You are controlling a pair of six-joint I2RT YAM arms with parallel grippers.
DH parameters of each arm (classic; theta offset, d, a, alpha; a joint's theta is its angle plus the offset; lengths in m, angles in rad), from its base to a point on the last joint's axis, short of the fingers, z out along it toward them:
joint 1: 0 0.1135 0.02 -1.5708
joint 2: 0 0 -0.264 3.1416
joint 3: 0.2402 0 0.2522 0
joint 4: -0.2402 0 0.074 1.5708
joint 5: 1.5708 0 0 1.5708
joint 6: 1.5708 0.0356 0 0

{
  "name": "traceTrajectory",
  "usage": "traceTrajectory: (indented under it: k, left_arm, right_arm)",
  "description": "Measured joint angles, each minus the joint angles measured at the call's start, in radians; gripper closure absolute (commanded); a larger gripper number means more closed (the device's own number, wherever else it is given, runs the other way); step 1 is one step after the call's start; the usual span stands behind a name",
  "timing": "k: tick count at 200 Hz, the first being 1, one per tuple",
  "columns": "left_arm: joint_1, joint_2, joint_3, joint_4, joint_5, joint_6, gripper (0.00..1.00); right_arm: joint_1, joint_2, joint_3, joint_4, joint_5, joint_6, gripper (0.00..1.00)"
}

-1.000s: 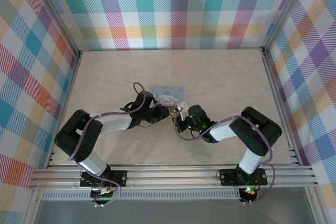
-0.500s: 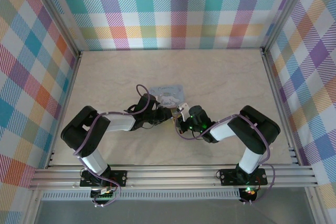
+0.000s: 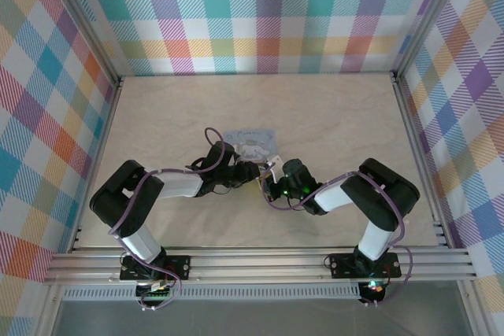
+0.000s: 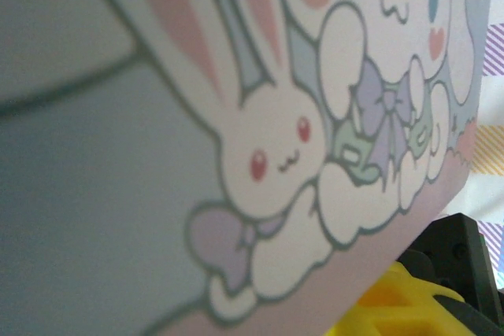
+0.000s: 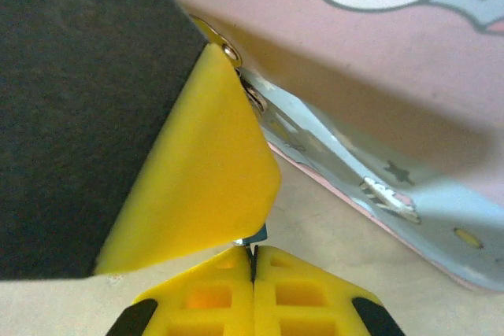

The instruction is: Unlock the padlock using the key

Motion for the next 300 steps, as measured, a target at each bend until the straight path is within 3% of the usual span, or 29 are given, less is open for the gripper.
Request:
traceTrajectory:
  k: [56, 87, 152, 225, 300]
  left_arm:
    - [-0.005, -0.095, -0.034, -0.055, 0.000, -0.019, 0.36]
    - [0.000, -0.174, -0.063, -0.069, -0.011, -0.024, 0.31]
    - [0.037, -0.324, -0.275, 0.050, -0.077, -0.158, 0.36]
    - [0.037, -0.266, -0.334, 0.256, -0.090, -0.285, 0.45]
    - [0.023, -0.194, -0.335, 0.344, -0.091, -0.338, 0.49]
  right_arm:
    - [0.002, -0.002, 0.001, -0.033, -0.008, 0.022, 1.00]
    - [0.002, -0.022, 0.009, -0.077, -0.020, 0.026, 1.00]
    - [0.002, -0.094, 0.100, -0.317, -0.088, 0.095, 1.00]
    - [0.001, -0.096, 0.201, -0.522, -0.173, 0.217, 1.00]
    - [0.001, -0.097, 0.224, -0.572, -0.234, 0.399, 1.00]
